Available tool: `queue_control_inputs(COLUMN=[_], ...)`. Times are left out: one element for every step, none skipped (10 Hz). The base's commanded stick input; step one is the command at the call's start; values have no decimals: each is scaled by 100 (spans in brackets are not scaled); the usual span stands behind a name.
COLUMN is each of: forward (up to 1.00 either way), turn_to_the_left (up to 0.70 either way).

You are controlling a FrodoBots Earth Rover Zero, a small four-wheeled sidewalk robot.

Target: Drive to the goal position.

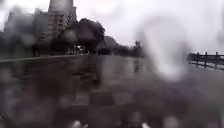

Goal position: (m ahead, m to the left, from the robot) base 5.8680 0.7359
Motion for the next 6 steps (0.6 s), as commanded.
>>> queue_control_inputs(forward=[70, 70, 70, 70, 70, 70], turn_to_the_left=[0, 0, 0, 0, 0, 0])
